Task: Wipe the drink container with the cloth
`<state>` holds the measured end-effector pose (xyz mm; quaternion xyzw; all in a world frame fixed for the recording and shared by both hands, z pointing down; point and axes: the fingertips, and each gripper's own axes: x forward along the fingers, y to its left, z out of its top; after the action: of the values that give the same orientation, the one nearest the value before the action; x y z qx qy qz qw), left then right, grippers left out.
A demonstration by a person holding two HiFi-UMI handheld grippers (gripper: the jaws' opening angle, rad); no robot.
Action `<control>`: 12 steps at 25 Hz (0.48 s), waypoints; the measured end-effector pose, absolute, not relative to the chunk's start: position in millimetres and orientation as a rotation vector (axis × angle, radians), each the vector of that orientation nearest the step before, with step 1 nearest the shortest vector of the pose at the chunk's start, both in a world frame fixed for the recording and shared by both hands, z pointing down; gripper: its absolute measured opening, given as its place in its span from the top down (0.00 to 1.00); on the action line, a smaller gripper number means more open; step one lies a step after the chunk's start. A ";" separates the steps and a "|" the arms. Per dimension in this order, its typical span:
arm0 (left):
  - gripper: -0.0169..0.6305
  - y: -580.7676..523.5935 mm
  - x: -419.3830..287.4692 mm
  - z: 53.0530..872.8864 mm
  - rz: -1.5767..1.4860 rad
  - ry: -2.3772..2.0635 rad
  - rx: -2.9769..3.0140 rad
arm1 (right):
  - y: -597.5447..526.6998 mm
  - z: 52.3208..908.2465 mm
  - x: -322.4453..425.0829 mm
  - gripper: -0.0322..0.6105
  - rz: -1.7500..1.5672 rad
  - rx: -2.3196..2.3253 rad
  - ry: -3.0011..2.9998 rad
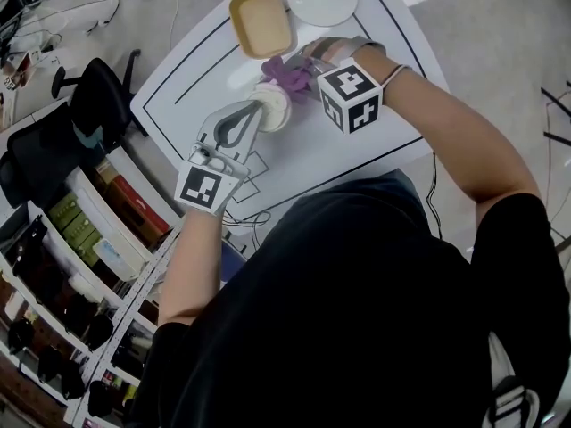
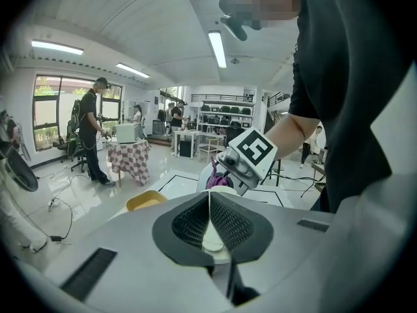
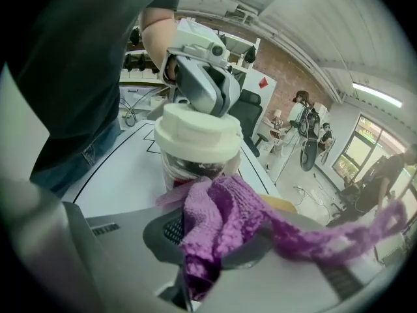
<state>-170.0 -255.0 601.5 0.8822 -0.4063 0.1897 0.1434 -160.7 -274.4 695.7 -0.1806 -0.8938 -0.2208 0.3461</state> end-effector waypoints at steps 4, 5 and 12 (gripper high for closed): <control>0.93 -256.5 -167.5 599.2 0.539 -1.181 2.538 | -279.4 719.1 -164.1 0.83 -0.534 -0.468 -2.303; 0.93 -256.8 -167.6 598.4 0.539 -1.184 2.535 | -280.3 724.4 -165.2 0.83 -0.530 -0.470 -2.296; 0.94 -257.8 -170.0 598.0 0.536 -1.197 2.528 | -281.2 760.9 -171.3 0.84 -0.552 -0.479 -2.235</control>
<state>-170.0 -257.8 598.0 0.8782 -0.4156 0.1860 0.1463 -171.3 -281.2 760.9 -0.1879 -0.8772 -0.2165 0.3851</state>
